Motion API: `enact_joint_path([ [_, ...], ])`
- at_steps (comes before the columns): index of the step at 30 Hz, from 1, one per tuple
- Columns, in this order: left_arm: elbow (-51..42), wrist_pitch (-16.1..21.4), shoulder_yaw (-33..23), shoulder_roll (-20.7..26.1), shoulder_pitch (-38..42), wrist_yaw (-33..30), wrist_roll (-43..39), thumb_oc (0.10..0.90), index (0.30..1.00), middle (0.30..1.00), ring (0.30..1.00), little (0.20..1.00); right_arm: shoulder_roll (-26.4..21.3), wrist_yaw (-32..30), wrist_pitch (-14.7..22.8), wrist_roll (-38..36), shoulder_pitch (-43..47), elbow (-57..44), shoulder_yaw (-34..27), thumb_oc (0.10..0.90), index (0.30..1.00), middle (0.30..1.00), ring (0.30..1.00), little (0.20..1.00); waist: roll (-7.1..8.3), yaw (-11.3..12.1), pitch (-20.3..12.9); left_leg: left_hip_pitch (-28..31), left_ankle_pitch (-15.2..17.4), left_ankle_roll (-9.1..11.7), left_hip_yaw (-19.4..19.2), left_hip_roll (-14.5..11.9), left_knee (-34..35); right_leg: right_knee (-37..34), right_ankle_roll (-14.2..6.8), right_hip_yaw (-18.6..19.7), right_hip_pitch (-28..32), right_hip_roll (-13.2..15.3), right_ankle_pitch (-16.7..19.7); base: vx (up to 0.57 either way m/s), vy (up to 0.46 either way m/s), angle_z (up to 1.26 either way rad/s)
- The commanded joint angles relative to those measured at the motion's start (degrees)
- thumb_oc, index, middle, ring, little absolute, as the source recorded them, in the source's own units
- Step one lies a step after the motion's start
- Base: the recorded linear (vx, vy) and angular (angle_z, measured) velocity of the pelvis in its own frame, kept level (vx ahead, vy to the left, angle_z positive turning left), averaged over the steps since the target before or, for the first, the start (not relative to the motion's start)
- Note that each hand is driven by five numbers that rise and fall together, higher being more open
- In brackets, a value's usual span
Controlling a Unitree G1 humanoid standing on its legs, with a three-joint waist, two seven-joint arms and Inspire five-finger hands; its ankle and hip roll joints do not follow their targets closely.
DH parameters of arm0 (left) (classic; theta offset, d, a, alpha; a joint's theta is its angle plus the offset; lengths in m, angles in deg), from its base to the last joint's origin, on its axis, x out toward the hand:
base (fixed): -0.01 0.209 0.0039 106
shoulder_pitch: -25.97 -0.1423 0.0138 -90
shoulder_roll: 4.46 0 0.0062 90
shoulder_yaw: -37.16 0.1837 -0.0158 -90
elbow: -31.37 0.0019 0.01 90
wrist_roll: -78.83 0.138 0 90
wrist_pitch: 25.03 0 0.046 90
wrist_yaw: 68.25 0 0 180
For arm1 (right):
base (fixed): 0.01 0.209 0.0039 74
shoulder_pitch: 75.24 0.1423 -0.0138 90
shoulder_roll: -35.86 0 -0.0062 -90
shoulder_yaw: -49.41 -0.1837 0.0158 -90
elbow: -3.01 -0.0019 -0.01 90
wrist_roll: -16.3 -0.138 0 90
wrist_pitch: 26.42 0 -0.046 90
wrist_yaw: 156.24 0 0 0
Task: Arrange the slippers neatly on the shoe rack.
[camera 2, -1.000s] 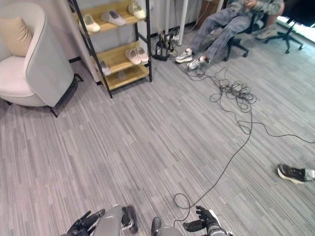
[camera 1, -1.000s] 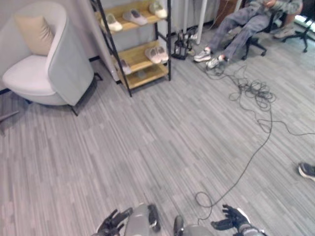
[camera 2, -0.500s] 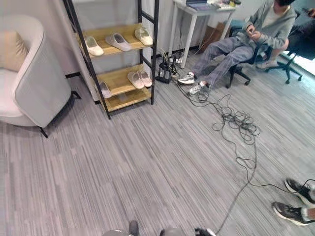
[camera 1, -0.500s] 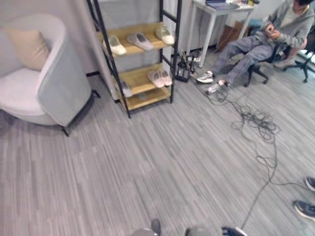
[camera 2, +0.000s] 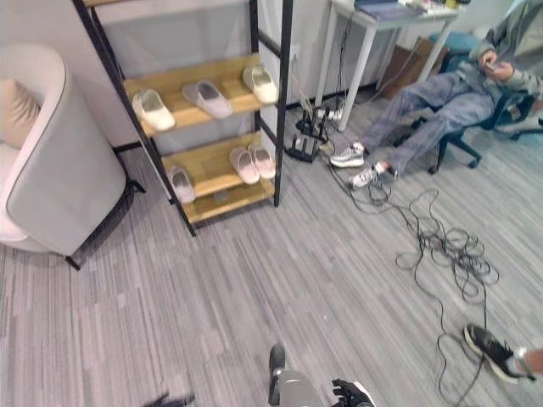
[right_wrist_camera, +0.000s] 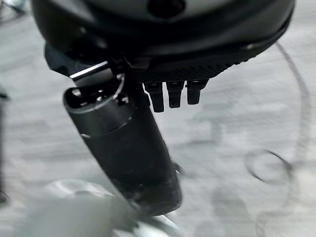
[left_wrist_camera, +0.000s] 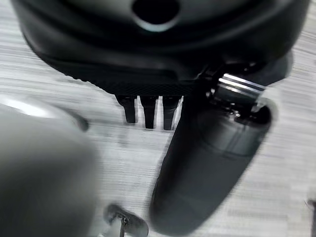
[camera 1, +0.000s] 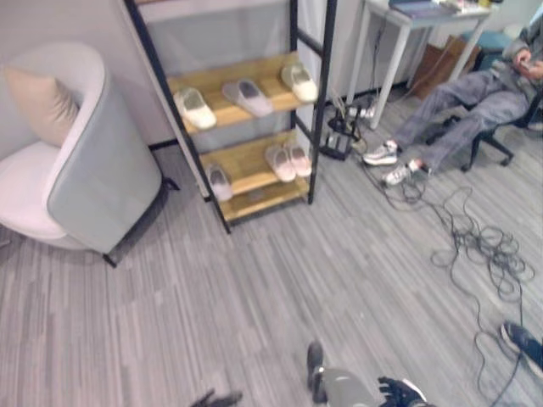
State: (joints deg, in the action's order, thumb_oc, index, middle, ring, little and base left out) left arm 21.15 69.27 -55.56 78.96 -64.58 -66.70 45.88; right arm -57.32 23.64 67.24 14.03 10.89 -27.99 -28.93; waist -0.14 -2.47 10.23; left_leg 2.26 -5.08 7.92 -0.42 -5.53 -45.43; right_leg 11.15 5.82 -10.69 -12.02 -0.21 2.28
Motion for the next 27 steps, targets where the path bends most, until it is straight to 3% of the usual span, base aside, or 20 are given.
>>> enact_joint_path([
  [1, -5.5, 1.0, 0.7, 2.2, 1.0, 0.0, 2.2, 0.800, 0.900, 0.900, 0.900, 0.900, -4.9, -2.6, 1.3, -0.8, 0.7, -4.2, 4.1, 0.800, 0.900, 0.900, 0.900, 0.900, 4.04, 1.9, 3.1, -13.0, 3.6, -5.8, -6.3, -3.0, -7.4, -7.2, -5.7, 3.1, 7.8, 3.7, -1.8, 0.23, -0.389, 0.15],
  [4, -4.6, 1.1, 0.7, 2.2, 0.7, 0.0, 2.4, 0.800, 0.900, 0.900, 0.900, 0.900, -5.2, -2.6, 1.6, -1.3, 0.6, -5.5, 3.9, 0.800, 0.900, 0.900, 0.900, 0.900, 4.34, 2.8, 2.9, -16.1, 5.7, -6.5, -7.3, -1.5, -1.8, -7.3, -5.9, 3.1, 10.2, 3.2, -3.8, 0.32, -0.109, -0.33],
  [6, -4.0, 1.2, 0.3, 2.0, -0.1, 0.1, 2.2, 0.800, 0.900, 0.900, 0.900, 0.900, -5.4, -2.2, 2.0, -2.0, -0.1, -6.9, 3.5, 0.800, 0.900, 0.900, 0.900, 0.900, 3.96, 3.7, 2.3, -15.6, 6.6, -7.1, -9.1, -0.4, 12.2, -7.2, -7.0, 3.1, 12.5, 3.1, -5.9, 0.65, 0.057, -0.47],
  [7, -4.3, 1.3, 0.1, 1.8, 0.0, -0.3, 2.6, 0.800, 0.900, 0.900, 0.900, 0.900, -5.3, -2.5, 2.1, -1.2, -1.5, -7.9, 3.8, 0.800, 0.900, 0.900, 0.900, 0.900, 2.12, 4.9, 1.5, -16.9, 2.5, -6.9, -10.6, 0.2, 32.6, -7.1, -7.3, 2.9, 16.2, 1.2, -9.6, 0.81, 0.142, 0.12],
  [8, -4.3, 1.4, 0.4, 1.7, 0.0, -0.5, 2.8, 0.800, 0.900, 0.900, 0.900, 0.900, -5.2, -2.6, 1.9, -0.8, -1.5, -8.1, 4.0, 0.800, 0.900, 0.900, 0.900, 0.900, 1.83, 5.7, 1.7, -16.7, -0.1, -6.3, -9.8, 1.1, 38.9, -7.0, -7.3, 3.4, 18.0, 0.5, -11.0, 0.88, 0.169, 0.43],
  [10, -3.0, 1.2, 0.1, 1.6, 0.1, -0.8, 3.5, 0.800, 0.900, 0.900, 0.900, 0.900, -5.1, -2.2, 1.8, 1.5, -1.0, -9.2, 5.0, 0.800, 0.900, 0.900, 0.900, 0.900, 1.95, 7.3, 0.9, -16.7, -1.6, -6.0, -7.6, 1.5, 46.3, -6.0, -8.2, 4.1, 21.2, -0.3, -13.6, 0.65, 0.177, 0.26],
  [13, -2.4, 1.2, -0.6, 2.1, 0.0, -1.4, 5.0, 0.800, 0.900, 0.900, 0.900, 0.900, -3.6, -0.3, 1.7, 0.4, -2.4, -9.0, 5.2, 0.800, 0.900, 0.900, 0.900, 0.900, 3.37, 7.5, -1.1, -15.7, -3.0, -6.6, -8.4, 2.1, 43.7, -4.8, -9.2, 5.0, 23.1, 0.5, -14.6, 0.55, 0.205, -0.42],
  [14, -2.1, 1.0, -1.1, 2.6, -0.1, -1.3, 5.0, 0.800, 0.900, 0.900, 0.900, 0.900, -2.7, 0.3, 1.7, -0.1, -2.5, -8.4, 5.1, 0.800, 0.900, 0.900, 0.900, 0.900, 4.73, 7.8, -2.3, -15.4, -1.2, -7.6, -8.5, 3.2, 41.8, -2.2, -10.5, 5.8, 22.9, 1.9, -14.1, 0.59, 0.321, -0.17],
  [15, -2.6, 0.7, -0.7, 3.2, 0.6, -1.5, 5.4, 0.800, 0.900, 0.900, 0.900, 0.900, -2.1, 0.5, 1.4, 0.5, -2.1, -7.6, 5.3, 0.800, 0.900, 0.900, 0.900, 0.900, 5.72, 7.7, -2.5, -15.0, 1.2, -8.8, -9.2, 4.0, 39.7, 3.8, -12.8, 5.7, 20.9, 3.6, -10.8, 0.47, 0.287, 0.02],
  [16, -2.6, 0.7, -0.7, 3.2, 0.6, -1.5, 5.4, 0.800, 0.900, 0.900, 0.900, 0.900, -2.1, 0.5, 1.4, 0.5, -2.1, -7.6, 5.3, 0.800, 0.900, 0.900, 0.900, 0.900, 5.78, 7.8, -2.6, -15.1, 1.3, -8.8, -9.3, 4.0, 39.6, 4.0, -12.8, 5.8, 20.8, 3.6, -10.9, 0.29, 0.222, -0.17],
  [17, -3.2, 0.8, -0.5, 3.5, 0.8, -1.7, 5.3, 0.800, 0.900, 0.900, 0.900, 0.900, -2.0, 0.5, 1.1, 0.8, -1.8, -7.3, 5.6, 0.800, 0.900, 0.900, 0.900, 0.900, 6.02, 7.6, -2.3, -14.4, 2.9, -10.0, -9.5, 4.6, 38.7, 8.6, -14.4, 6.1, 18.8, 4.9, -7.7, 0.21, 0.222, -0.06],
  [18, -4.1, 0.8, 0.3, 3.8, 1.5, -2.3, 5.3, 0.800, 0.900, 0.900, 0.900, 0.900, -2.0, 0.3, 1.0, 1.0, -0.8, -7.9, 5.8, 0.800, 0.900, 0.900, 0.900, 0.900, 5.47, 7.2, -1.5, -12.6, 5.1, -11.8, -9.4, 5.3, 37.5, 17.7, -16.0, 6.0, 15.1, 7.3, -1.7, 0.21, 0.220, -0.05],
  [21, -4.8, 0.7, 0.8, 4.7, 2.2, -2.5, 5.8, 0.800, 0.900, 0.900, 0.900, 0.900, -1.7, 0.0, 1.1, 1.0, -0.5, -8.1, 5.8, 0.800, 0.900, 0.900, 0.900, 0.900, 4.53, 6.6, -0.8, -9.9, 6.8, -12.9, -8.4, 5.7, 37.4, 22.9, -14.8, 5.5, 11.9, 8.2, 0.7, 0.20, 0.150, 0.15],
  [22, -5.0, 0.7, 1.0, 5.1, 2.7, -2.8, 5.9, 0.800, 0.900, 0.900, 0.900, 0.900, -1.5, -0.1, 1.1, 1.0, -0.5, -8.4, 6.0, 0.800, 0.900, 0.900, 0.900, 0.900, 4.12, 6.3, -0.4, -8.1, 7.8, -12.9, -7.7, 6.1, 37.6, 23.0, -13.9, 4.9, 10.0, 8.9, -0.6, 0.31, 0.074, 0.42],
  [24, -5.2, 1.0, 1.6, 5.4, 3.1, -3.1, 7.1, 0.800, 0.900, 0.900, 0.900, 0.900, -2.1, -0.3, 1.3, 2.1, -0.1, -9.5, 6.9, 0.800, 0.900, 0.900, 0.900, 0.900, 3.35, 5.4, -0.3, -5.9, 9.1, -12.2, -6.3, 6.4, 37.6, 14.7, -12.4, 3.2, 7.9, 9.4, -5.1, 0.30, -0.041, 0.45],
  [25, -5.1, 1.4, 2.1, 5.3, 3.4, -3.5, 7.7, 0.800, 0.900, 0.900, 0.900, 0.900, -2.5, -0.7, 1.4, 2.6, 0.4, -10.2, 7.2, 0.800, 0.900, 0.900, 0.900, 0.900, 3.57, 4.4, 0.0, -5.4, 9.8, -11.6, -5.2, 6.7, 37.1, 7.5, -12.9, 5.1, 7.0, 9.1, -5.3, 0.15, -0.091, 0.26],
  [27, -4.9, 1.6, 2.5, 5.2, 3.6, -3.6, 8.2, 0.800, 0.900, 0.900, 0.900, 0.900, -2.4, -0.7, 1.2, 2.8, 0.5, -10.2, 7.3, 0.800, 0.900, 0.900, 0.900, 0.900, 3.72, 4.0, 0.2, -4.9, 10.3, -11.3, -4.8, 7.0, 36.7, 4.1, -13.1, 6.5, 7.0, 8.9, -4.9, 0.11, -0.086, 0.40],
])
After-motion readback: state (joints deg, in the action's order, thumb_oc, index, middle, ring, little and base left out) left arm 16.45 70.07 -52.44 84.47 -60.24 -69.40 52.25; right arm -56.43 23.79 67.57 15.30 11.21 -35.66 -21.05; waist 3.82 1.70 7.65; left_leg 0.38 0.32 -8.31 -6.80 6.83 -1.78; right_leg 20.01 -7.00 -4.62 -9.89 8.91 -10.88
